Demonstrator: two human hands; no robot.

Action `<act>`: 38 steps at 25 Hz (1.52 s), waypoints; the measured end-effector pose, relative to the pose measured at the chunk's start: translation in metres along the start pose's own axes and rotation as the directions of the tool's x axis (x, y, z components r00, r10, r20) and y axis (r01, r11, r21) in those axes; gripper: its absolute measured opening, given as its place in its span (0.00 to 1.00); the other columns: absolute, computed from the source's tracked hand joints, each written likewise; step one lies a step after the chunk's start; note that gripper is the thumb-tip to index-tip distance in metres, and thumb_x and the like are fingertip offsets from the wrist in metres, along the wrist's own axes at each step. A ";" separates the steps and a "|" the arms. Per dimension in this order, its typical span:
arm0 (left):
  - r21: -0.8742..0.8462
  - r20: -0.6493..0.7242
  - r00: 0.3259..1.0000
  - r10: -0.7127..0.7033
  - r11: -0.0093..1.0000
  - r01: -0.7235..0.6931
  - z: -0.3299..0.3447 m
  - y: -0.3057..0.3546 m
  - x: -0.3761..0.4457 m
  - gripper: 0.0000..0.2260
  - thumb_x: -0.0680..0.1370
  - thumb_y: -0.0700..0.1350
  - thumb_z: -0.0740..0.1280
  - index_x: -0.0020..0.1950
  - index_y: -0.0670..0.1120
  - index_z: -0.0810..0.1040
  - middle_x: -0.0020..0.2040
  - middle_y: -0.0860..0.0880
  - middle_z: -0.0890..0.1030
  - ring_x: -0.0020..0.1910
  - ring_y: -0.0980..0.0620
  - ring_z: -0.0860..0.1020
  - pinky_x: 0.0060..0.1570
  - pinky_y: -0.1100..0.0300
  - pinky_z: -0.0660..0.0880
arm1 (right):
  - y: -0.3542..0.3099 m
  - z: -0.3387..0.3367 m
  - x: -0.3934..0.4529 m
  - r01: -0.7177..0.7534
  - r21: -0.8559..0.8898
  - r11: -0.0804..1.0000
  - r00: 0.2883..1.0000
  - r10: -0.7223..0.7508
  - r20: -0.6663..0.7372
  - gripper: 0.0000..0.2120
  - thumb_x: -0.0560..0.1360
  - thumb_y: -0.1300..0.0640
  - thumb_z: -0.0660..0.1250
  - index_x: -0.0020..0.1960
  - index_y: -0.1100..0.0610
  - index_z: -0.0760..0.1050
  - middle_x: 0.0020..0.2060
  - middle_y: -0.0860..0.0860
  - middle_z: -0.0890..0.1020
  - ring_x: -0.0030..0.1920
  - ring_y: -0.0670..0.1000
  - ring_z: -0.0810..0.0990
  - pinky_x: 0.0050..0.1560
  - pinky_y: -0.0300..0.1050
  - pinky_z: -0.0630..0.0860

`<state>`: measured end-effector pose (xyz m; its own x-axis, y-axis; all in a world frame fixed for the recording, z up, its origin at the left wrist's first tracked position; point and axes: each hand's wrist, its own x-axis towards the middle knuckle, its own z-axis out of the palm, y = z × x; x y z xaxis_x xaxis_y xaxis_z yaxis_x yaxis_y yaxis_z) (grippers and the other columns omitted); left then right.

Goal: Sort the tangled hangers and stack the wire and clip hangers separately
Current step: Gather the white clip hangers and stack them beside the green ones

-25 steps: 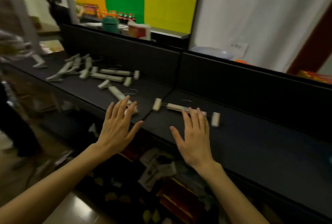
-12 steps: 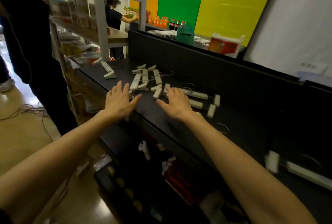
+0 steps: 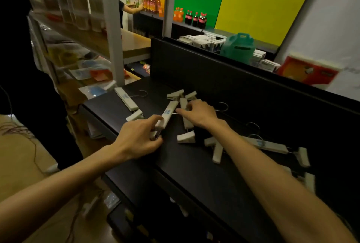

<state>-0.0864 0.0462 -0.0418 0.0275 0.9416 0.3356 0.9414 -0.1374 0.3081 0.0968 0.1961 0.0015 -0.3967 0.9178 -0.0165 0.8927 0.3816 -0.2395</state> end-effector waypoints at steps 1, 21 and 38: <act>-0.025 0.035 0.999 0.007 1.000 -0.006 0.001 -0.009 0.006 0.27 0.73 0.61 0.62 0.72 0.57 0.67 0.50 0.53 0.84 0.42 0.56 0.81 0.42 0.58 0.80 | -0.004 0.001 0.006 -0.025 -0.006 1.000 1.000 0.025 0.014 0.25 0.76 0.32 0.62 0.56 0.52 0.79 0.52 0.51 0.81 0.54 0.54 0.79 0.59 0.57 0.76; -0.159 0.324 0.601 0.731 0.668 -0.727 -0.026 -0.210 0.144 0.33 0.73 0.76 0.56 0.70 0.59 0.73 0.73 0.56 0.67 0.72 0.56 0.66 0.67 0.60 0.64 | -0.047 -0.003 0.020 -0.449 0.396 0.801 0.827 0.540 -0.154 0.21 0.79 0.48 0.68 0.69 0.54 0.75 0.58 0.52 0.82 0.57 0.50 0.81 0.58 0.49 0.78; -0.201 0.245 0.393 0.886 0.443 -0.874 -0.009 -0.122 0.155 0.21 0.81 0.62 0.54 0.70 0.54 0.69 0.69 0.51 0.70 0.64 0.53 0.72 0.61 0.59 0.71 | -0.056 -0.002 0.005 -0.238 0.685 0.689 0.810 0.530 -0.252 0.16 0.82 0.53 0.63 0.69 0.53 0.75 0.53 0.44 0.79 0.51 0.39 0.77 0.53 0.37 0.73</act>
<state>-0.2002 0.2058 -0.0197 0.9276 0.3234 0.1871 0.3252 -0.9454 0.0218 0.0452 0.1800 0.0170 0.2060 0.9730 0.1044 0.5629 -0.0305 -0.8260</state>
